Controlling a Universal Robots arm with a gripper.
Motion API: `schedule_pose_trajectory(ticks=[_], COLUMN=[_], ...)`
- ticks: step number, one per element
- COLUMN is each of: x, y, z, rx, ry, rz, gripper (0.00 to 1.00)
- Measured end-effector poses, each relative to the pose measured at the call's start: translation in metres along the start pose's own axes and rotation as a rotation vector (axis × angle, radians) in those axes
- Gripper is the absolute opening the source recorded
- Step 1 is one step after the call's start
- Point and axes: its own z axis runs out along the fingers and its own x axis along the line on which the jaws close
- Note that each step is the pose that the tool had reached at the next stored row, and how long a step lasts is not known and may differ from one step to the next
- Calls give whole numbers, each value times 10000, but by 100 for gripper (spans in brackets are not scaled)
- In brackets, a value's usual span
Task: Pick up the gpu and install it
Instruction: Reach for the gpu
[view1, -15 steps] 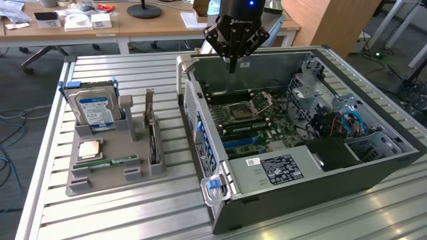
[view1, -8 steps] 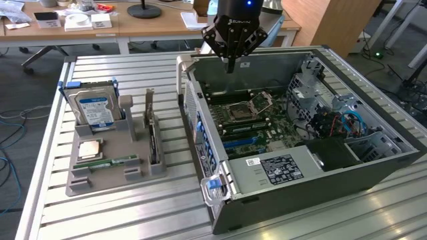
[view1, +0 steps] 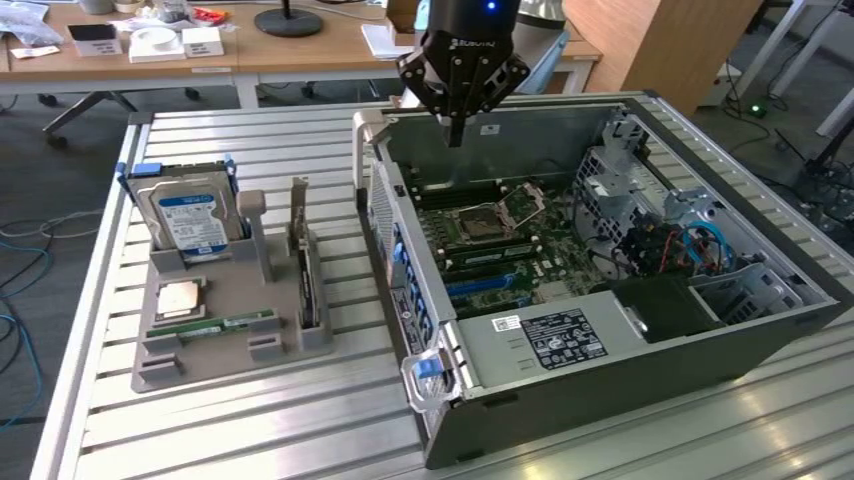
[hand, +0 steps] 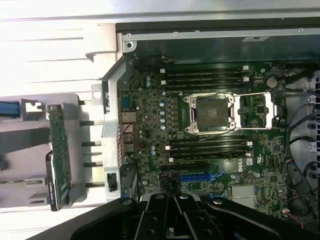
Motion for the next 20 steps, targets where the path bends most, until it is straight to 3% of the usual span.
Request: schedule_pose_trajectory(ticks=[20], x=[158], y=[-12], z=[-1], rx=[0], ry=[1], rz=[-6], gripper=[11])
